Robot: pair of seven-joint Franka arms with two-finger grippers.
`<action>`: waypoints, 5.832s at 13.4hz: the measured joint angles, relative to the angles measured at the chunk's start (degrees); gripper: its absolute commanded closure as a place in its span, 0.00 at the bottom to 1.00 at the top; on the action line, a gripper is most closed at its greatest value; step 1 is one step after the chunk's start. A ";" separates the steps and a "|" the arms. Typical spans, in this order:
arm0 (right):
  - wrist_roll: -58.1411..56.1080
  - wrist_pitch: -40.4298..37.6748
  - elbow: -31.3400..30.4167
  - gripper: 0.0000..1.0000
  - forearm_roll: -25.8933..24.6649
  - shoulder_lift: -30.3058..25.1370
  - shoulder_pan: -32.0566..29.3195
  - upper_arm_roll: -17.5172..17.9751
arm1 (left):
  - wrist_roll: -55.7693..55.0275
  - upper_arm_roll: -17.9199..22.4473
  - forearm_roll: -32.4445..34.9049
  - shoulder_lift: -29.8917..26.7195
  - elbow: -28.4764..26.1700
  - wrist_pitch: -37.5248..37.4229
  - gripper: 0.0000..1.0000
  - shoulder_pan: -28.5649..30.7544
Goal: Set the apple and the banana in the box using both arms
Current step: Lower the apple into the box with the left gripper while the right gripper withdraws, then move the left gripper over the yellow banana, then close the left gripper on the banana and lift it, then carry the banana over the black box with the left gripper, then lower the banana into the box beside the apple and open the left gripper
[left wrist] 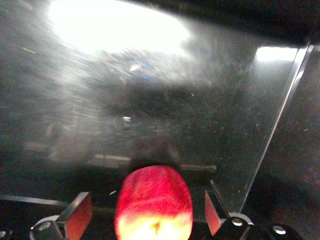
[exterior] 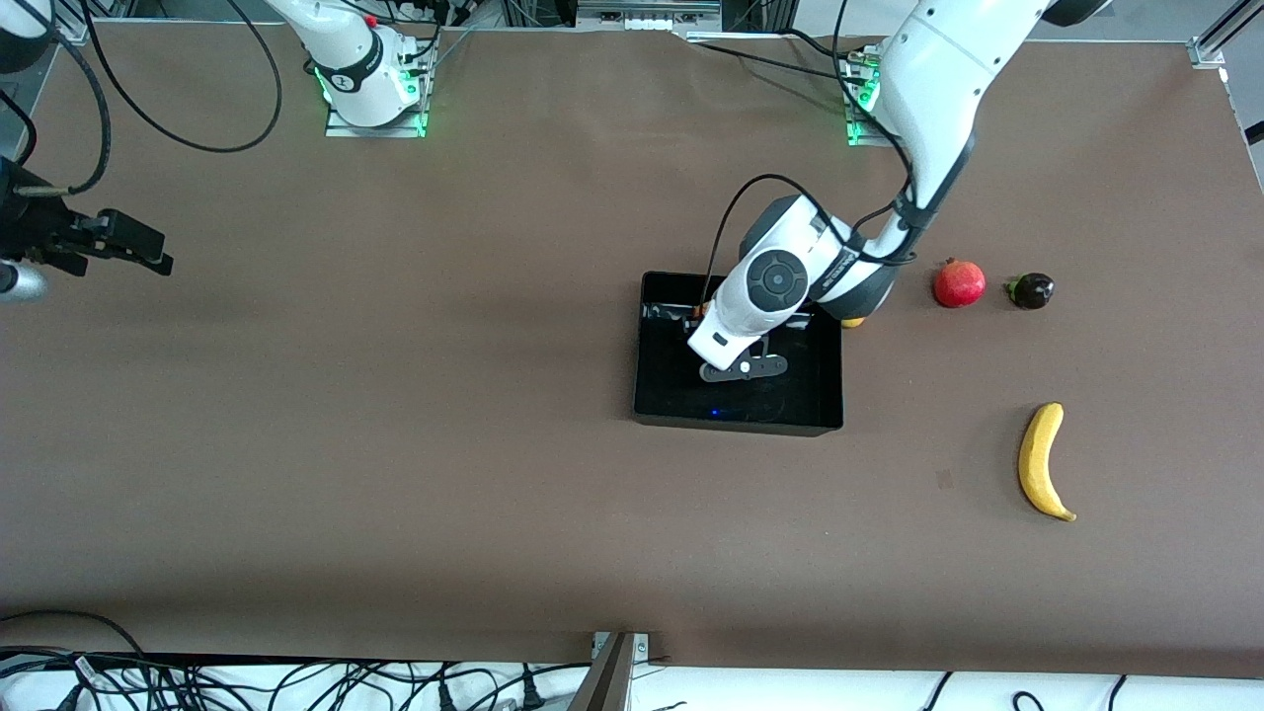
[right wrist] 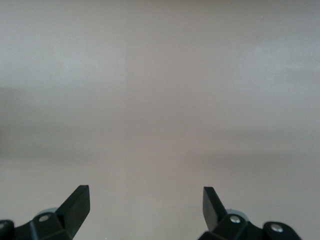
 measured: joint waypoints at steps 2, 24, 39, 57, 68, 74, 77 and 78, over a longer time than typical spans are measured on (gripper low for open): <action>0.00 0.89 -1.18 0.00 -0.05 -1.60 -0.74 0.16 | 0.61 0.17 0.02 -3.23 1.92 -5.89 0.00 2.74; 0.01 -1.11 -0.91 0.00 -0.08 -1.50 2.32 -3.07 | 60.53 9.47 20.79 9.69 10.99 5.64 0.00 32.47; 0.06 -1.41 -0.94 0.00 -0.08 -1.30 2.40 -4.25 | 56.14 9.45 21.91 11.27 11.17 5.21 1.00 33.17; 0.06 -1.80 -0.99 0.00 -0.08 -1.27 2.49 -4.65 | 21.00 -4.33 0.49 -4.31 4.22 -20.73 1.00 10.58; 0.06 -1.85 -1.00 0.00 -0.08 -1.27 2.49 -4.65 | 20.35 -4.77 0.49 -1.52 0.27 -7.32 1.00 9.98; 0.06 -1.87 -1.01 0.00 -0.08 -1.27 2.49 -4.66 | 17.97 -4.77 3.11 1.83 0.24 -2.78 1.00 9.76; 0.06 -1.87 -1.01 0.00 -0.08 -1.27 2.49 -4.65 | 17.78 -4.76 4.23 3.00 0.24 -1.70 1.00 9.76; 0.06 -1.87 -1.01 0.00 -0.08 -1.27 2.49 -4.66 | 17.76 -4.75 4.44 3.42 0.24 -1.25 1.00 9.75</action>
